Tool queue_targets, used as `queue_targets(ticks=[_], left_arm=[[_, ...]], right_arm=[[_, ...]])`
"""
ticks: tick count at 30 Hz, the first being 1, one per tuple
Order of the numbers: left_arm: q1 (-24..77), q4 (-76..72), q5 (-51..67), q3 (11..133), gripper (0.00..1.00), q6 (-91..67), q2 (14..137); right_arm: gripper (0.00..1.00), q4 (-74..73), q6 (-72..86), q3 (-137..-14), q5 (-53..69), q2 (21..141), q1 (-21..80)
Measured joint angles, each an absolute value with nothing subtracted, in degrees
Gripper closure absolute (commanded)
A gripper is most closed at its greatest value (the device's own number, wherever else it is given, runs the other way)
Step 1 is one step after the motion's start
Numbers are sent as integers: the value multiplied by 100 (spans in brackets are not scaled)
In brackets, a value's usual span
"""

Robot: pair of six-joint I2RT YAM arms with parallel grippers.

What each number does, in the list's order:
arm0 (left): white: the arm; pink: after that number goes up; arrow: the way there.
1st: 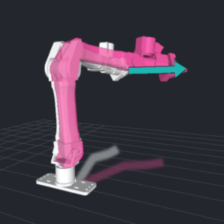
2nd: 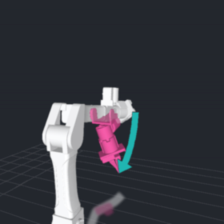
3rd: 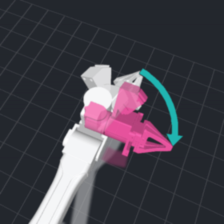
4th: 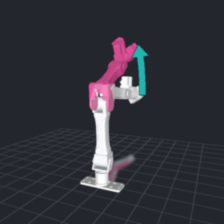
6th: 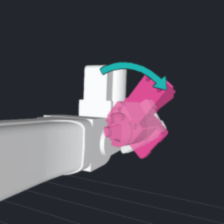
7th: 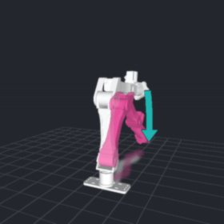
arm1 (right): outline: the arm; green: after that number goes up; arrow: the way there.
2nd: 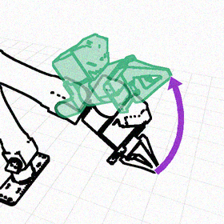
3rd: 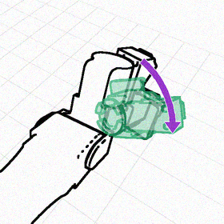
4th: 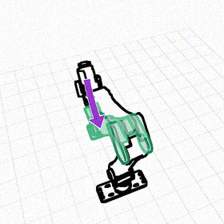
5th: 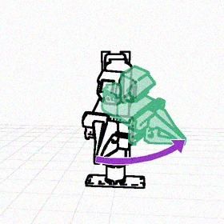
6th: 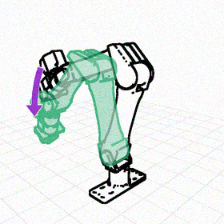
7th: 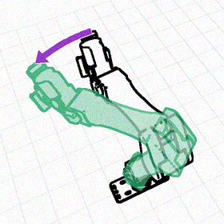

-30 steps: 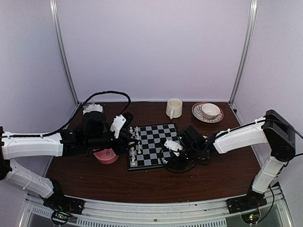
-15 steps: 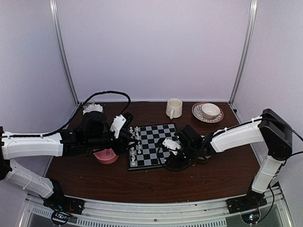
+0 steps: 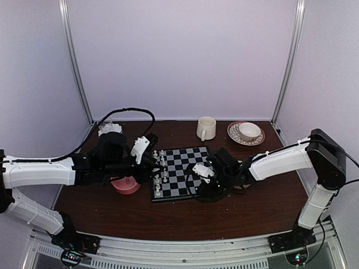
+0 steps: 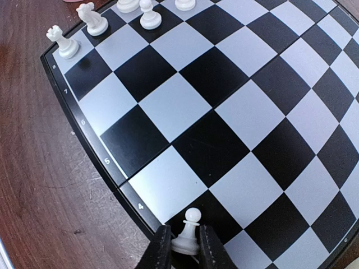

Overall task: Set up the chess pieces on the board
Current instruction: Pick up the pawn from the chessboard, then pass from the right arm to the left

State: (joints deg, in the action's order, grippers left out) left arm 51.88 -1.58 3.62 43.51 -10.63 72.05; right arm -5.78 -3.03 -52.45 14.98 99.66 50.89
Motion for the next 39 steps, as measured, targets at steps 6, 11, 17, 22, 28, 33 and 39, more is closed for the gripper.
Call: queue_targets(ticks=[6,11,17,22,28,33,39], left_arm=[[5164,-209,519,4351,50,-1354,7212],[4930,-493,1317,4370,50,-1955,7540],[4722,-1037,2571,4556,51,-3122,8372],[4711,-1973,3483,4831,53,-4405,9076],[4703,-2567,3763,4890,53,-5704,9417],[4703,-2810,3839,4897,54,-6375,9439],[4801,-2884,3911,5050,54,-6751,9677]], right_arm=[[83,-489,-279,-5076,1570,9734,5094],[83,-242,-220,-4856,1776,9389,5094],[84,117,-110,-4674,2058,8941,5094],[84,429,12,-4543,2364,8687,5103],[85,698,132,-4252,2591,8200,5103],[85,930,189,-4086,2755,7883,5103],[87,1052,196,-4040,2845,7789,5105]])
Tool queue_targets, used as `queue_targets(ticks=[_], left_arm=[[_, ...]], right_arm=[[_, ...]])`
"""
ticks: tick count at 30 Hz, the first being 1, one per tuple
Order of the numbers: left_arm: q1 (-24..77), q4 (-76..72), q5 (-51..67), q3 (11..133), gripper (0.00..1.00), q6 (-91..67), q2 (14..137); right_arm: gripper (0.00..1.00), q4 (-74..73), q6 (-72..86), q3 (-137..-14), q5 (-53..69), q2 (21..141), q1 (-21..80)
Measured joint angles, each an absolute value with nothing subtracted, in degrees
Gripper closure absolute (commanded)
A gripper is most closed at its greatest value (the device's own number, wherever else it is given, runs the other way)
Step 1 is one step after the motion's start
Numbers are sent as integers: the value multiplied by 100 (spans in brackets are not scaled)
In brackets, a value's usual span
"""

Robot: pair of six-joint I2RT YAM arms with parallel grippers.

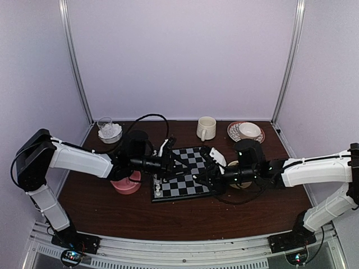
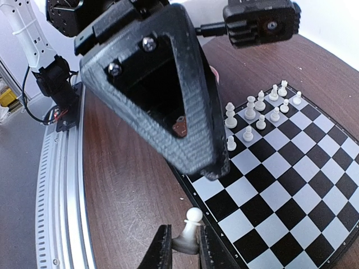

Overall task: Set up the chess pieces on the board
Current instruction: Pass from the right arm to the left

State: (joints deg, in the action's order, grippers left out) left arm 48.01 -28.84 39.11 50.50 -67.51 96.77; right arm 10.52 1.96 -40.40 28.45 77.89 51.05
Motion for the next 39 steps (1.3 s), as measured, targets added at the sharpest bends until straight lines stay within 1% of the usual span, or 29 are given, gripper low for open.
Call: queue_targets(ticks=[10,13,17,24,26,28,34,39], left_arm=[[4963,-3218,4005,5068,62,-7175,10068],[4974,-3400,4040,5068,67,-7310,10143],[5006,-3632,4119,5068,67,-7478,10280],[5033,-3824,4187,5068,72,-7669,10355],[5035,-3876,4202,5068,78,-7712,10355],[5039,-3942,4217,5068,80,-7765,10355],[5048,-4036,4224,5068,82,-7885,10401],[5061,-4058,4224,5068,78,-7920,10412]], right_arm=[[87,1138,196,-3979,2847,7725,5105],[88,1138,196,-3979,2847,7725,5105],[88,1140,193,-3979,2847,7725,5105],[88,1140,193,-3979,2847,7771,5105],[88,1138,193,-3979,2845,7802,5105],[88,1138,191,-3979,2838,7811,5105],[89,1140,191,-3979,2814,7813,5105],[89,1140,191,-3979,2794,7813,5109]])
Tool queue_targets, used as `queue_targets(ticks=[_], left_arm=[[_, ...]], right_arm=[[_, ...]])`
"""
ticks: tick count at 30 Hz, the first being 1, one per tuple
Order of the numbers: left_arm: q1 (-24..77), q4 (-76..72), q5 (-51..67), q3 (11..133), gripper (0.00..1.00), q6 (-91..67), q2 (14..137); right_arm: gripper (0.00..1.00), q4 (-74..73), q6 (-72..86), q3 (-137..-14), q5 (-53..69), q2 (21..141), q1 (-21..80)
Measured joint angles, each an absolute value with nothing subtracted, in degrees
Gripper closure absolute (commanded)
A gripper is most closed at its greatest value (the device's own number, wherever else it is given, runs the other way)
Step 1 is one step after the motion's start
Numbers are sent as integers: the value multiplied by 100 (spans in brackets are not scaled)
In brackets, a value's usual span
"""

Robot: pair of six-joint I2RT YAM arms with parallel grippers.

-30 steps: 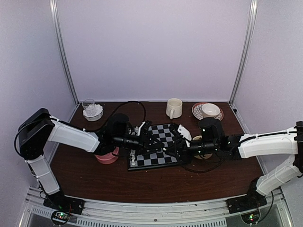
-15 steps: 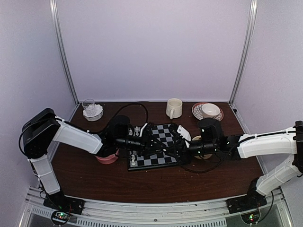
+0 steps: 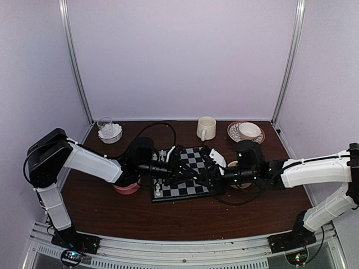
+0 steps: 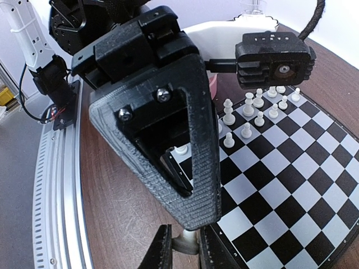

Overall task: Set up the chess pieces on the board
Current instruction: Pass from the right arm to the left, then place the pawn at g2.

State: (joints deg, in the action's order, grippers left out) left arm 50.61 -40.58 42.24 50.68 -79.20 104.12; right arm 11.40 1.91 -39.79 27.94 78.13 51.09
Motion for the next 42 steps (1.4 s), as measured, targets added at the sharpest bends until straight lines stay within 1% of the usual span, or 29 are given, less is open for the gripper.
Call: queue_targets(ticks=[7,8,10,12,13,15,17,20,27,31,37,42], left_arm=[[5070,-4049,4219,5063,90,-7953,10420],[5070,-4045,4219,5061,94,-7959,10425],[5068,-4042,4217,5057,99,-7977,10431],[5068,-4047,4219,5057,100,-7972,10436],[5065,-4051,4219,5057,100,-7990,10440],[5065,-4058,4217,5057,100,-7988,10449],[5068,-4060,4222,5057,100,-7975,10449],[5074,-4018,4217,5057,100,-7839,10447],[5059,-2989,3876,5057,100,-6980,10116],[5033,-1964,3395,5155,100,-6149,9741],[5024,-143,2401,5682,100,-4700,9437],[5026,663,1503,5763,100,-3680,9384]], right_arm=[[89,1149,189,-3979,2694,7813,5111],[89,1151,189,-3979,2687,7813,5111],[89,1149,189,-3979,2674,7813,5111],[87,1140,187,-3979,2670,7813,5109],[84,1140,187,-3979,2668,7813,5111],[75,1133,180,-3979,2665,7813,5111],[68,1133,180,-3979,2652,7813,5111],[50,1140,165,-3977,2569,7813,5111],[28,1205,196,-3741,2399,7590,5109],[22,1282,252,-3568,2346,7321,5109],[21,1551,399,-3312,2198,7070,5107],[21,1704,497,-3109,2023,6923,5105]])
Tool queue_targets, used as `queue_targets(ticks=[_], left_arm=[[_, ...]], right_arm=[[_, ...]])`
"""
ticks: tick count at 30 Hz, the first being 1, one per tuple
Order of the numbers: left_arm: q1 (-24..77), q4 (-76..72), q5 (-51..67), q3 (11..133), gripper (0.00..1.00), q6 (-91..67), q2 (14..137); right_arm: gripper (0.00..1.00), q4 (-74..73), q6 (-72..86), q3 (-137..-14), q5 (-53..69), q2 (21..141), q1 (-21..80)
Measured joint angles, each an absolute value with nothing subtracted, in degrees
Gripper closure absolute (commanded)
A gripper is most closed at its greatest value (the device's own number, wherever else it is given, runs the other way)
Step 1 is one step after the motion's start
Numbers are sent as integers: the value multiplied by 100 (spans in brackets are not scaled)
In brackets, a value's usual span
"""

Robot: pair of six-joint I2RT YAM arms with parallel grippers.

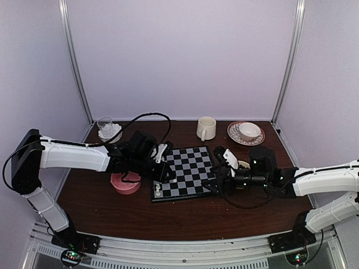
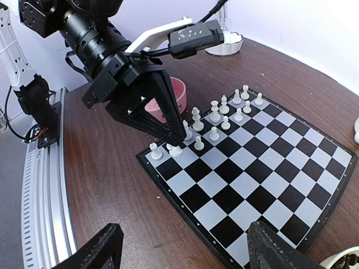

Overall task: Set up the chess pieces on the board
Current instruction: Place the pawn at g2.

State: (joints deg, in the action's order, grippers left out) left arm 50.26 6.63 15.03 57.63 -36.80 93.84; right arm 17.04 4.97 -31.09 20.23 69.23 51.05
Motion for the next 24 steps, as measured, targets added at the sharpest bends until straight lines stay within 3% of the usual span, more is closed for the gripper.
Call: queue_targets(ticks=[10,24], left_arm=[[5164,1083,646,5902,100,-2279,9614],[5186,1173,178,5902,100,-1824,9778]], right_arm=[[20,1841,580,-3050,1848,6871,5100],[20,1868,582,-3050,1774,6866,5100]])
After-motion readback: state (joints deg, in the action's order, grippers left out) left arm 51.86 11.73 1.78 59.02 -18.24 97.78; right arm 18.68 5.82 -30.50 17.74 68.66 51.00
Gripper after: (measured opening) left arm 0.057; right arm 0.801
